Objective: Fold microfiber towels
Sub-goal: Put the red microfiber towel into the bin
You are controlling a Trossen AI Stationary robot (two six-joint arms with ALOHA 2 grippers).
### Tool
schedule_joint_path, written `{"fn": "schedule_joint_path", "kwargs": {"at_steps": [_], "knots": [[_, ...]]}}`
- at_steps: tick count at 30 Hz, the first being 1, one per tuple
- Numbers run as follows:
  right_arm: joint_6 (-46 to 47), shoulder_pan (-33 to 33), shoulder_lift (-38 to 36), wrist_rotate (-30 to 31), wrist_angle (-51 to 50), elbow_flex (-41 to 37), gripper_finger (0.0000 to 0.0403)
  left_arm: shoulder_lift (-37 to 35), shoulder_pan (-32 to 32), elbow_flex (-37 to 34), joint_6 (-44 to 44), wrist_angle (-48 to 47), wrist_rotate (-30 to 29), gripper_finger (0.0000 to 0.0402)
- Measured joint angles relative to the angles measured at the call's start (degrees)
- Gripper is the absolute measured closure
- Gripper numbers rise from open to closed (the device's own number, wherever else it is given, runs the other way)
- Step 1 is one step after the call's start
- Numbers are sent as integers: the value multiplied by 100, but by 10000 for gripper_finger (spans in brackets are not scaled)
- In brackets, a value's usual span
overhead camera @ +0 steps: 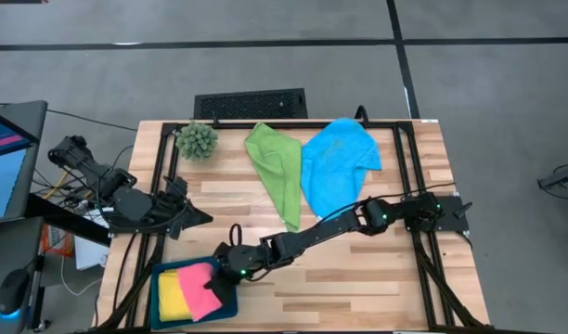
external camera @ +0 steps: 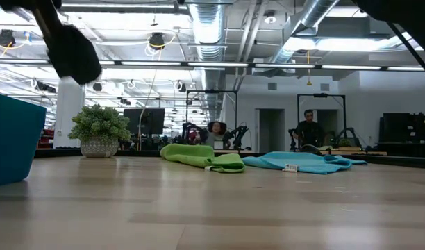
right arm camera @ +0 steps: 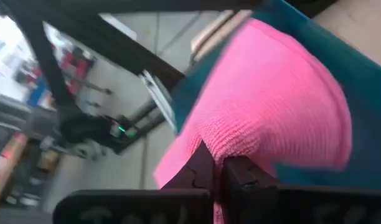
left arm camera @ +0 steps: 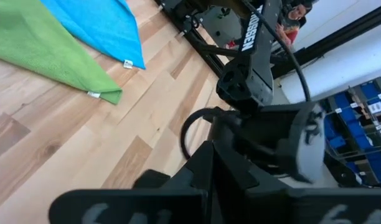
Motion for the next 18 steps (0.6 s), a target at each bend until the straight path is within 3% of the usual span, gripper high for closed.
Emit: {"fn": "schedule_joint_path", "kwargs": {"at_steps": [7,10,18], "knots": [[-802,4,-291,-3,-493,-4,388,473,-2,-2,61,-10,179,401],[-1086,-30,-539,0,-1039,9,386,673,0,-4,503,139,392,391],[-1693,-71,-775,291,-2113,-6,388,871,70,-4,1435,1041,866,287]]}}
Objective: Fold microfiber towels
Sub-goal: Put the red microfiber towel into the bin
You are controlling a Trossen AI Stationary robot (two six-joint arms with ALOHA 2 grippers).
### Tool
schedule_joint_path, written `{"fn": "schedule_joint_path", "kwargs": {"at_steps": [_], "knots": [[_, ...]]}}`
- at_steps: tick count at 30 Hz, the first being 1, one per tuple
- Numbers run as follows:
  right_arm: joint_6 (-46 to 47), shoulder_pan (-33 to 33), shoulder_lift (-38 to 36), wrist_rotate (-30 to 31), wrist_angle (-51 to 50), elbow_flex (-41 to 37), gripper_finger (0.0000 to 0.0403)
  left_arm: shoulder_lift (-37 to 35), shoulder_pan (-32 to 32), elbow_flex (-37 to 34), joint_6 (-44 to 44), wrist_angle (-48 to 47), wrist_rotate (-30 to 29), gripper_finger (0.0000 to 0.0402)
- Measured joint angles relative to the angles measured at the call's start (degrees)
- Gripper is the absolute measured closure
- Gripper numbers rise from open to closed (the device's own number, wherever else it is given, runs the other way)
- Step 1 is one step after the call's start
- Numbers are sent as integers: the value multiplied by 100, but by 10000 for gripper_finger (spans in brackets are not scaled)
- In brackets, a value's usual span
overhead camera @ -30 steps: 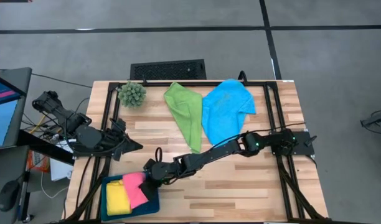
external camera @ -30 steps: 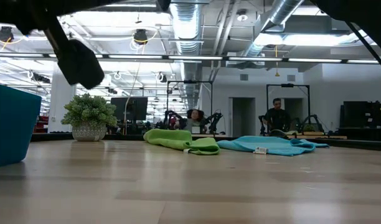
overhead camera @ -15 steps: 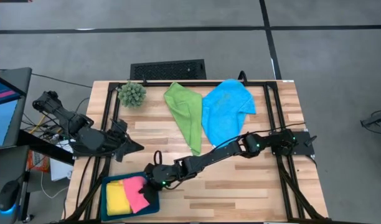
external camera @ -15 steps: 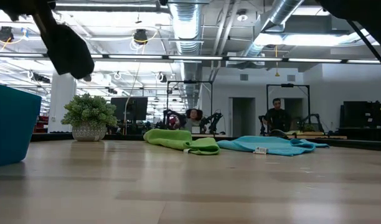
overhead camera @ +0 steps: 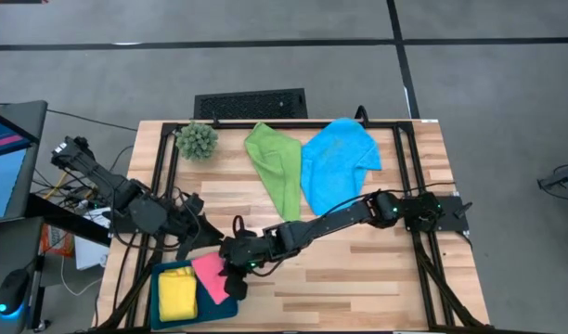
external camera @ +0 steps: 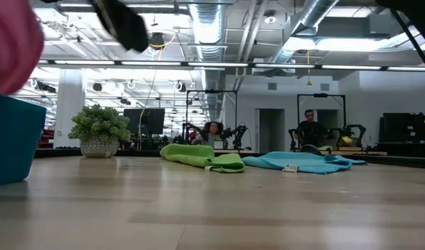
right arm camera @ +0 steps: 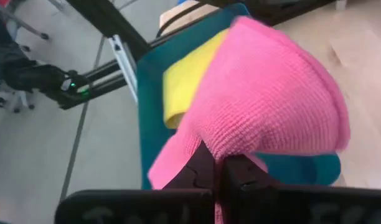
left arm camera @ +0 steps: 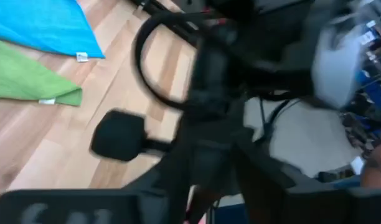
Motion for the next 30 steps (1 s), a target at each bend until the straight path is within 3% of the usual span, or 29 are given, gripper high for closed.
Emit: {"fn": "schedule_joint_path", "kwargs": {"at_steps": [5,10,20,30], "knots": [[-211,54,-144,54,-605,-5,385,32,187,0,-57,-194,142,216],[-519,157,-524,279,-1107,5,388,-6,384,0,-296,-107,501,182],[-933,235,-1233,1068,-1521,15,388,-1,739,2,-316,235,991,165],[-900,202,-1138,1075,-1210,4,386,-115,991,2,-157,355,1552,165]]}}
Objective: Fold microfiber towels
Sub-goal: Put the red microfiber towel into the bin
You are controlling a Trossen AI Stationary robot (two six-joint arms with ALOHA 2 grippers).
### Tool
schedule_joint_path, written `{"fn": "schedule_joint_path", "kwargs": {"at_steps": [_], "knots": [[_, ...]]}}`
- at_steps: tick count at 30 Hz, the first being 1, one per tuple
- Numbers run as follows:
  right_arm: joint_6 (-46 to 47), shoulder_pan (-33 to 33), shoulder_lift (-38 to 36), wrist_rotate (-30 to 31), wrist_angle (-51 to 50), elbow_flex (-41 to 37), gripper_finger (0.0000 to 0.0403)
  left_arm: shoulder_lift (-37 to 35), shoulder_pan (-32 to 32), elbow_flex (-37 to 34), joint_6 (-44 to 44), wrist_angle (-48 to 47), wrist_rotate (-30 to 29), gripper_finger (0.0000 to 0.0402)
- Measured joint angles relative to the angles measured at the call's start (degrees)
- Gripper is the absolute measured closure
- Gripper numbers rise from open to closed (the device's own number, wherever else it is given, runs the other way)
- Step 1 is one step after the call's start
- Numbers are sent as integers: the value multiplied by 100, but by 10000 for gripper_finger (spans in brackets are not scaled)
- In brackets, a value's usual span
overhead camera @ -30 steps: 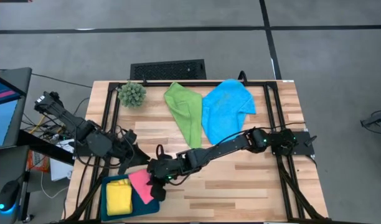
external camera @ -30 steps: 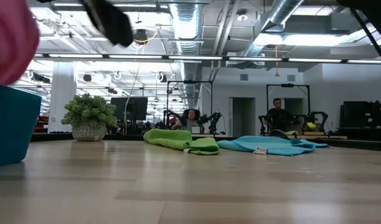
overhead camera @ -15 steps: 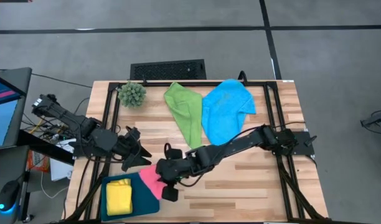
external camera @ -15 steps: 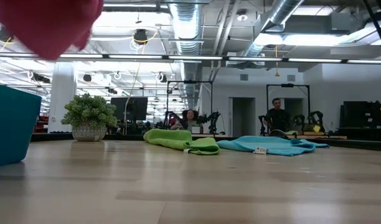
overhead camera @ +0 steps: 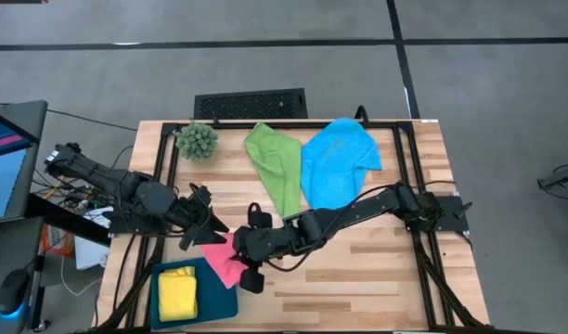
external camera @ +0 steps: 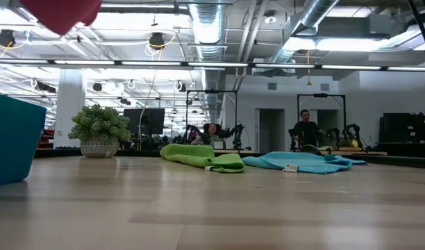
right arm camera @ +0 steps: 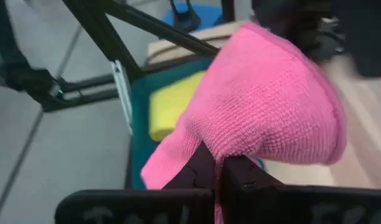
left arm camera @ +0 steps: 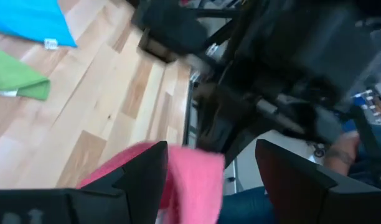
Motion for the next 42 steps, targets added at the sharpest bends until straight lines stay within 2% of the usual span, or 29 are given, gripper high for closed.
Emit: {"fn": "schedule_joint_path", "kwargs": {"at_steps": [4,14,20,26,30,35,42], "knots": [[221,28,250,-33,603,0,384,-234,8,0,192,-78,-161,165],[1003,22,922,-478,1740,-4,385,-1082,8,0,410,-479,-1061,165],[1827,36,1555,-524,2819,-4,384,-1428,8,0,527,-977,-1528,165],[2847,75,2100,-867,3970,1,385,-1539,8,0,553,-1290,-1616,165],[3231,25,2277,-919,4019,-4,382,-1539,8,0,524,-1451,-1621,165],[3329,-44,2286,-918,3295,-1,380,-1479,8,0,504,-1577,-1622,165],[3277,-68,2277,-1012,2510,6,341,-1443,8,0,506,-1615,-1623,165]]}}
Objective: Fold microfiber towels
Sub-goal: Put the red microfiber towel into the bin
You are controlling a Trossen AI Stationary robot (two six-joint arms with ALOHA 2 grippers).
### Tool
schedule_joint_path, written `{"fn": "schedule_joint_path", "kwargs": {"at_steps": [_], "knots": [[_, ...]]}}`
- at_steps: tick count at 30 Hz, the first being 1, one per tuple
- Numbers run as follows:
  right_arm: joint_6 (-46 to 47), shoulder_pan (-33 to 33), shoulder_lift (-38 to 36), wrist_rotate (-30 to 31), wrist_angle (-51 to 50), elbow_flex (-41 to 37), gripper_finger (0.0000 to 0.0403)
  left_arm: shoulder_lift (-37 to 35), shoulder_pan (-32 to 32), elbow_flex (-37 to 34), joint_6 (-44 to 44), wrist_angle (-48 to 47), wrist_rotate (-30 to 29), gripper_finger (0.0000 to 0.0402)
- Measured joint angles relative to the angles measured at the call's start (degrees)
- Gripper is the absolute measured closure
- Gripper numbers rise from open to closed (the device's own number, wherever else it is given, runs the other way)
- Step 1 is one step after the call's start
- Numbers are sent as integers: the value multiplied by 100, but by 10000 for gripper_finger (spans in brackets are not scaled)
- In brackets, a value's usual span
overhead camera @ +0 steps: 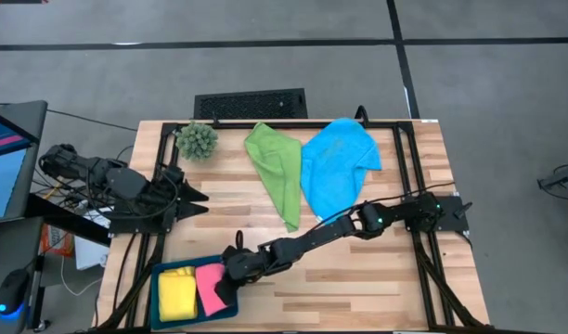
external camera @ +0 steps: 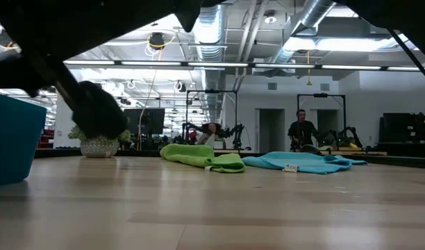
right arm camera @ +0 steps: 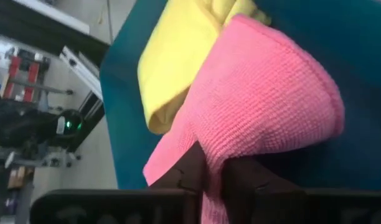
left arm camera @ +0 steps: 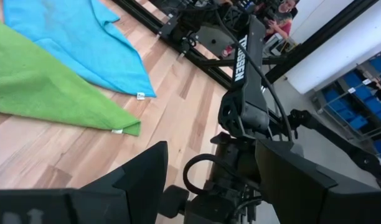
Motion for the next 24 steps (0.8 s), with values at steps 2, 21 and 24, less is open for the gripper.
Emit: {"fn": "schedule_joint_path", "kwargs": {"at_steps": [2,21,24], "knots": [[-99,-23,-14,-150,-82,4,326,-2,0,0,0,1,0,165],[-1168,-295,-559,-86,-1791,-6,255,-1,0,0,-149,6,-49,165],[-1309,-314,-570,42,-2262,-8,259,-1,0,0,-147,6,-127,165]]}}
